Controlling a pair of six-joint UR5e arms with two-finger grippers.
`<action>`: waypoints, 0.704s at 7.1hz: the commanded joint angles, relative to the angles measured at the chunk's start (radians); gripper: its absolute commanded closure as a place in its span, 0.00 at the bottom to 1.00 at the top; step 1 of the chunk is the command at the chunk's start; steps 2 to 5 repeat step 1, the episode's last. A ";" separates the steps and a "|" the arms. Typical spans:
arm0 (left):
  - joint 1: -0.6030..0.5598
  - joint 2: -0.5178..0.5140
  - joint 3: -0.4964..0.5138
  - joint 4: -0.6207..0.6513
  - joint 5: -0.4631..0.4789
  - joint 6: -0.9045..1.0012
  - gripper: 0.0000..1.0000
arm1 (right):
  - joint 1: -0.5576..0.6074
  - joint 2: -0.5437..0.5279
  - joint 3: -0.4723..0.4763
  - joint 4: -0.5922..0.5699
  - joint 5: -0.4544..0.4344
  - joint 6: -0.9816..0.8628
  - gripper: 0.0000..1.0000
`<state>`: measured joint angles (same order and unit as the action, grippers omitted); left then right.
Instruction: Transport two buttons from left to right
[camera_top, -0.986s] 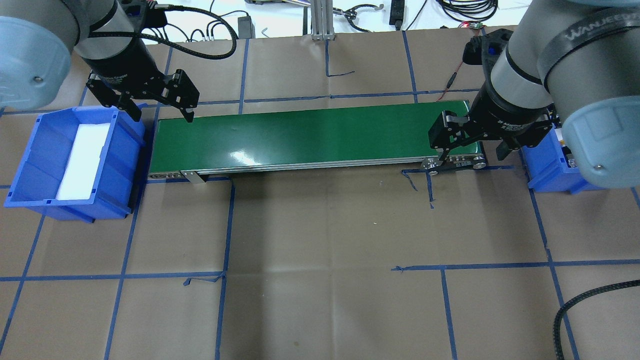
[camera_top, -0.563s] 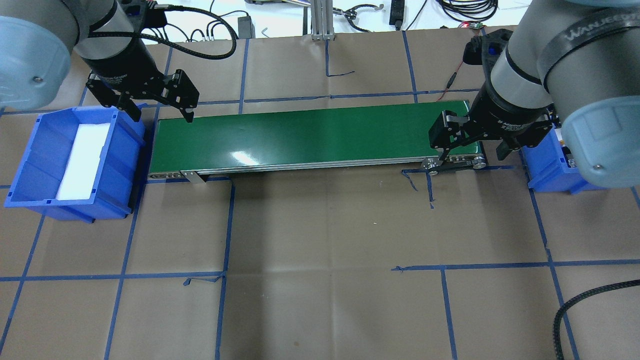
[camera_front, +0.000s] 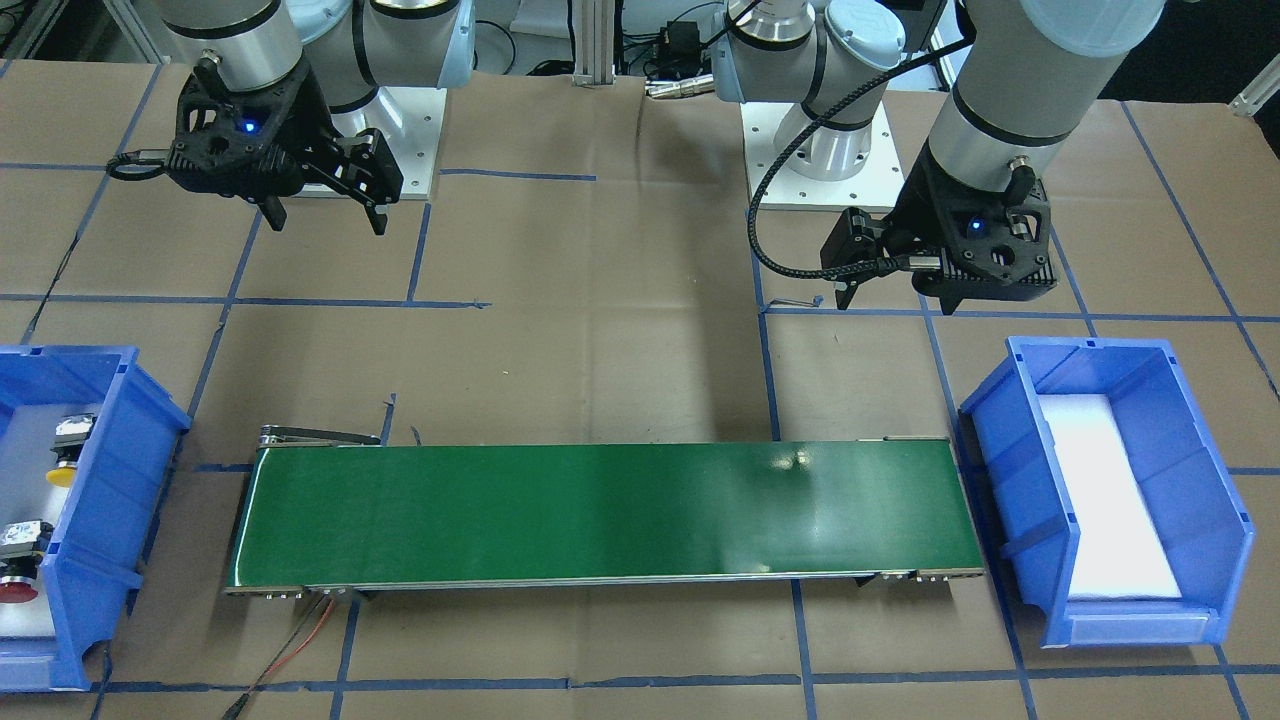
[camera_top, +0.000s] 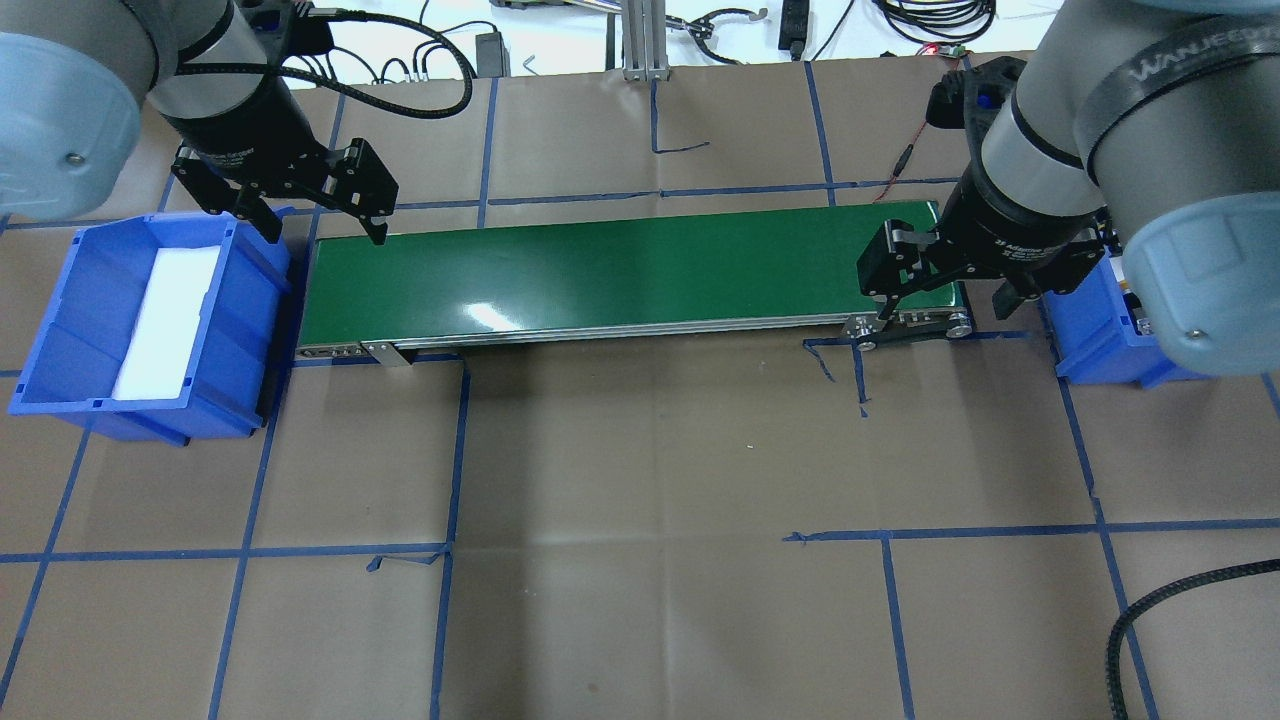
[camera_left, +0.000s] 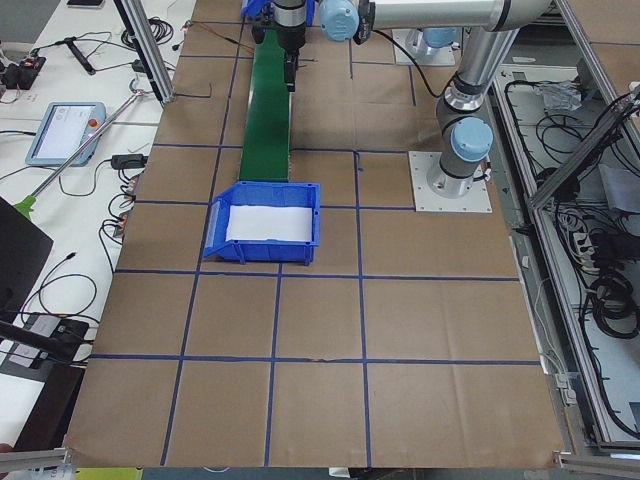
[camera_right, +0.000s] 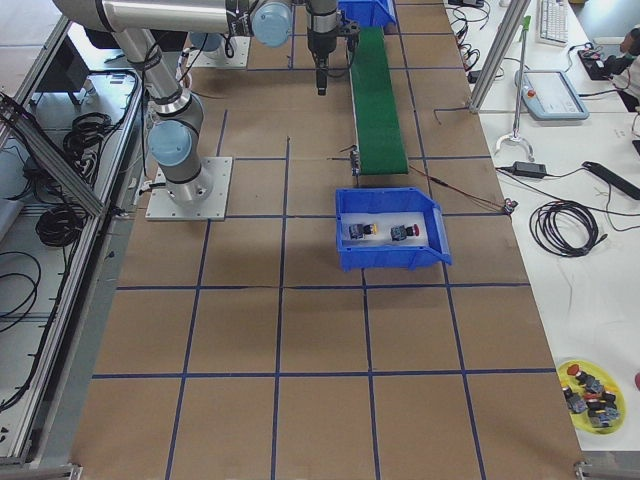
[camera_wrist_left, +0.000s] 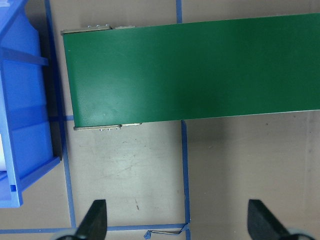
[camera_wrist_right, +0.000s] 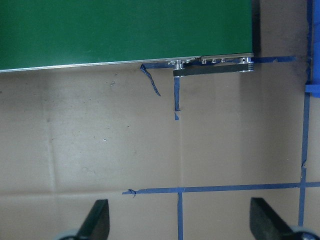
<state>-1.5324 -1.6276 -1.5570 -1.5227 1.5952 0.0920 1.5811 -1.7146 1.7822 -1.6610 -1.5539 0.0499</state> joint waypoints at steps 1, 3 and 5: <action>0.000 0.000 0.000 -0.001 -0.001 0.000 0.00 | 0.000 -0.002 -0.001 0.004 0.000 0.001 0.00; 0.000 0.000 0.000 -0.001 -0.001 0.000 0.00 | 0.000 -0.002 -0.001 0.004 0.000 0.001 0.00; 0.000 0.000 0.000 -0.001 -0.001 0.000 0.00 | 0.000 -0.002 -0.001 0.004 0.000 0.001 0.00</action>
